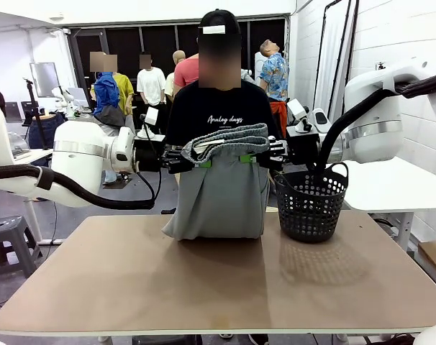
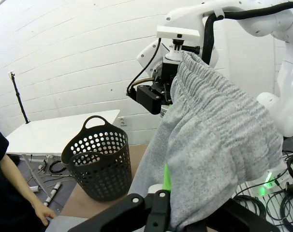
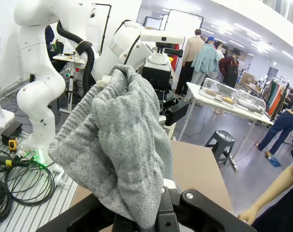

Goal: Fold the training pants.
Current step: Release the ends of the Training pants and then grab the overlapped ends.

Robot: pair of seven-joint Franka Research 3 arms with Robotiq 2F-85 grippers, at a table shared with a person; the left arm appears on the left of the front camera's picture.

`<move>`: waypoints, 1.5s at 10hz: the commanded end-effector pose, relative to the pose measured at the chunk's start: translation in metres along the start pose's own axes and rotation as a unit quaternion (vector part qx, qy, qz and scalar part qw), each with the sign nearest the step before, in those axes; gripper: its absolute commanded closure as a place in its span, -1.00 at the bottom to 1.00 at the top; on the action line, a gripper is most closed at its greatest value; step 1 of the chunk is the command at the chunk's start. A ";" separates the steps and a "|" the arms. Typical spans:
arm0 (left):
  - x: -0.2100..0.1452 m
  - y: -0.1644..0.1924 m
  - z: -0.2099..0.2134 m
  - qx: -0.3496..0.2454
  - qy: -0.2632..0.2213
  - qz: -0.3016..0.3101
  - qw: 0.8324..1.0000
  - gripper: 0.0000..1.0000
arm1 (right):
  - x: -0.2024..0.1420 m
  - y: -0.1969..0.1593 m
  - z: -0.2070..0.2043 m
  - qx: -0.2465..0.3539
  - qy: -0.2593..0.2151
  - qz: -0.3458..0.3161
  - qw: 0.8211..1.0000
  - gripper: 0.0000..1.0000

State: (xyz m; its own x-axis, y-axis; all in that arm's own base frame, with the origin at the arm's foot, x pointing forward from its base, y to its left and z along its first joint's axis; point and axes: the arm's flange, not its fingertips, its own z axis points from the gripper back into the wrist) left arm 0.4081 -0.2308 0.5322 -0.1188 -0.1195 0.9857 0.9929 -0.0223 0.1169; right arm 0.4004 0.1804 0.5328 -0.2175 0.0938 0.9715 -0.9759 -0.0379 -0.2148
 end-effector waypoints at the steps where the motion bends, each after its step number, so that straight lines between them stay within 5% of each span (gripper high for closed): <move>1: 0.003 0.000 0.000 0.003 0.001 -0.002 1.000 1.00 | 0.000 0.001 0.000 -0.001 -0.006 0.001 1.000 1.00; 15: 0.003 0.000 0.000 0.003 0.001 -0.002 1.000 1.00 | 0.000 0.001 0.000 -0.001 -0.006 0.001 1.000 1.00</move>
State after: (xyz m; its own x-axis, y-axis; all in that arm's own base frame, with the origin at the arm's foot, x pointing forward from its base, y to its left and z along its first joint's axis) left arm 0.4081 -0.2307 0.5322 -0.1187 -0.1200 0.9857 0.9929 -0.0216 0.1169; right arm 0.4004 0.1803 0.5328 -0.2174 0.0938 0.9716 -0.9759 -0.0379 -0.2148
